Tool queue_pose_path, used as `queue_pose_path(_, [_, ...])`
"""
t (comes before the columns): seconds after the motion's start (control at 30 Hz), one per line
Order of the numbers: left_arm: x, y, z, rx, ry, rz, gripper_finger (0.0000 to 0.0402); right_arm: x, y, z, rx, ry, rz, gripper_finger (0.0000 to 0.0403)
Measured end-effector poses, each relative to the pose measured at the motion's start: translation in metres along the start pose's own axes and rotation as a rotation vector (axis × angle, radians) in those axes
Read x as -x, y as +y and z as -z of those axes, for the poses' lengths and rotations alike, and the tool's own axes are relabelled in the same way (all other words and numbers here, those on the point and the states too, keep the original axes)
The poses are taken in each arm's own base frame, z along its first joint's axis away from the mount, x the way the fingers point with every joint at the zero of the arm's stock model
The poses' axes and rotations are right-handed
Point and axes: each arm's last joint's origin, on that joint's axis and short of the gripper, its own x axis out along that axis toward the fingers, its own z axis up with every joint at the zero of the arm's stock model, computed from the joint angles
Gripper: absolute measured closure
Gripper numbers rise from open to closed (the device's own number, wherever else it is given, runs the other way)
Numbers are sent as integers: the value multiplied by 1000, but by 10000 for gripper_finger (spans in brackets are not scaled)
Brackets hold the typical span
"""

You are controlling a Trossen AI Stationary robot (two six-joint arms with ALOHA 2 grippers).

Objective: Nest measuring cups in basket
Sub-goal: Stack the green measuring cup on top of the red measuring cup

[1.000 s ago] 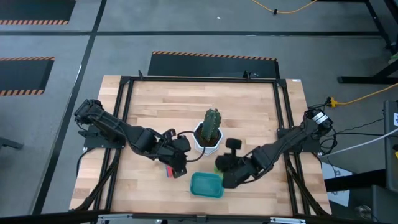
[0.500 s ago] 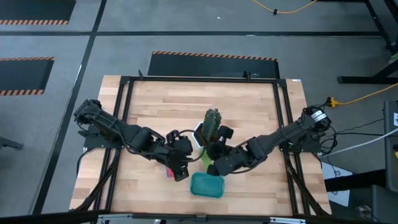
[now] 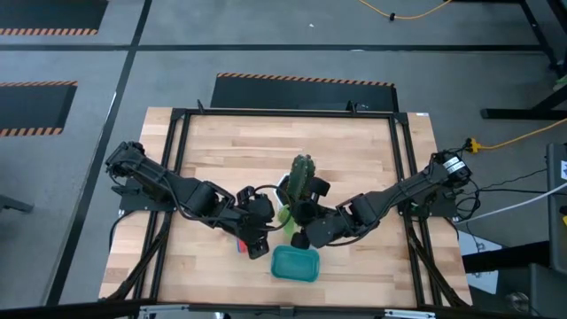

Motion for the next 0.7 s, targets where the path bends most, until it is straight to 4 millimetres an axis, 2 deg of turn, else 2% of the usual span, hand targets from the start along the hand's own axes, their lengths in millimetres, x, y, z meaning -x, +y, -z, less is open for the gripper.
queue_pose_path(0.7, [-5,13,-19,96,-159,-104,317,0,0,-1,-34,-5,-5,385])
